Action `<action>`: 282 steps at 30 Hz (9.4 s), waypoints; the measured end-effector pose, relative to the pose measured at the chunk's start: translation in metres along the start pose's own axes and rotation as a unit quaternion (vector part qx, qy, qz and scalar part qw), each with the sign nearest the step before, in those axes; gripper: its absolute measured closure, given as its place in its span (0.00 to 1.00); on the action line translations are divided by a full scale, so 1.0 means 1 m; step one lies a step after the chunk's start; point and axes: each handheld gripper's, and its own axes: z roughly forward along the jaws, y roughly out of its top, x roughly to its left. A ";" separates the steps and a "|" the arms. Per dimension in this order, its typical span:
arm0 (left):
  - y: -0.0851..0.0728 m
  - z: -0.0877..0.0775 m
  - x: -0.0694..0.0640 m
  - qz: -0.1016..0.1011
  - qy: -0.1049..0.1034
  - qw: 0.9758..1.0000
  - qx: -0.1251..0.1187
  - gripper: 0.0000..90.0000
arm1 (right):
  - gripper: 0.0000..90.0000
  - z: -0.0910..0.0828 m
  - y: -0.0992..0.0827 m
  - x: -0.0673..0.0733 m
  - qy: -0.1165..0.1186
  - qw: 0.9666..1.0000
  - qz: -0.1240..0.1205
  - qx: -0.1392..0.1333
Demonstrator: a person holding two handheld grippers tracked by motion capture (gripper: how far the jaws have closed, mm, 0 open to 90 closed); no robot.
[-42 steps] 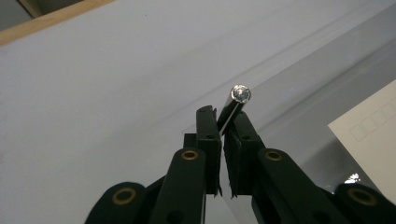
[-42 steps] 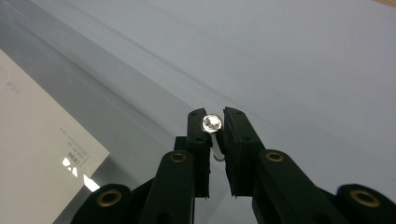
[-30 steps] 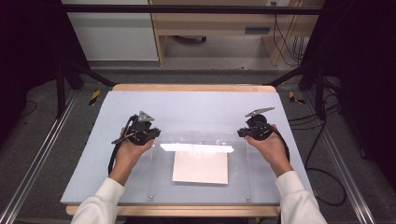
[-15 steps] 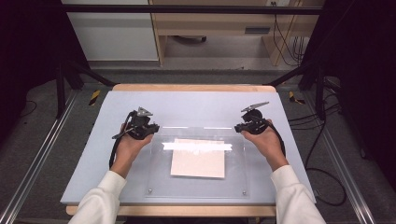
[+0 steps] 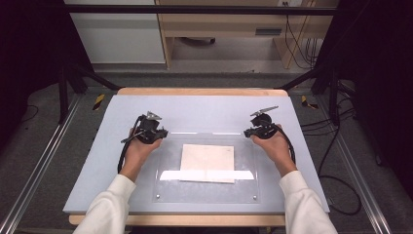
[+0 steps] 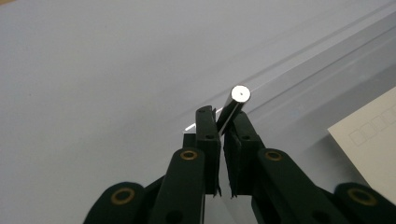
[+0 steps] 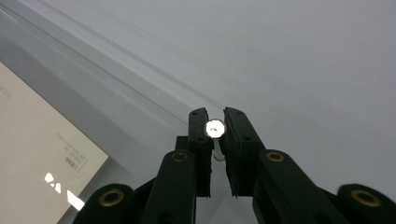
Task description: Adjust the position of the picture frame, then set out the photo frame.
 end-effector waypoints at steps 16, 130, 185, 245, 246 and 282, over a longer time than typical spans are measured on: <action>-0.003 0.011 0.000 -0.005 0.006 1.000 0.008 0.94 | 0.93 0.011 -0.008 0.001 -0.017 1.000 0.009 -0.015; 0.013 0.009 -0.007 -0.024 0.041 0.999 0.010 0.94 | 0.95 -0.004 -0.004 0.013 -0.068 0.997 0.018 -0.028; 0.038 0.021 0.018 -0.047 -0.006 0.997 0.065 0.94 | 0.83 0.006 0.008 -0.009 -0.033 0.998 0.040 -0.040; 0.045 0.026 0.025 -0.057 -0.017 0.994 0.087 0.94 | 0.31 -0.079 -0.166 0.101 -0.052 0.956 -0.273 -0.091; 0.045 0.026 0.025 -0.057 -0.017 0.994 0.087 0.94 | 0.33 -0.078 -0.166 0.102 -0.051 0.955 -0.276 -0.091; 0.044 0.026 0.026 -0.057 -0.023 0.995 0.082 0.94 | 0.41 -0.068 -0.162 0.109 -0.071 0.940 -0.312 -0.121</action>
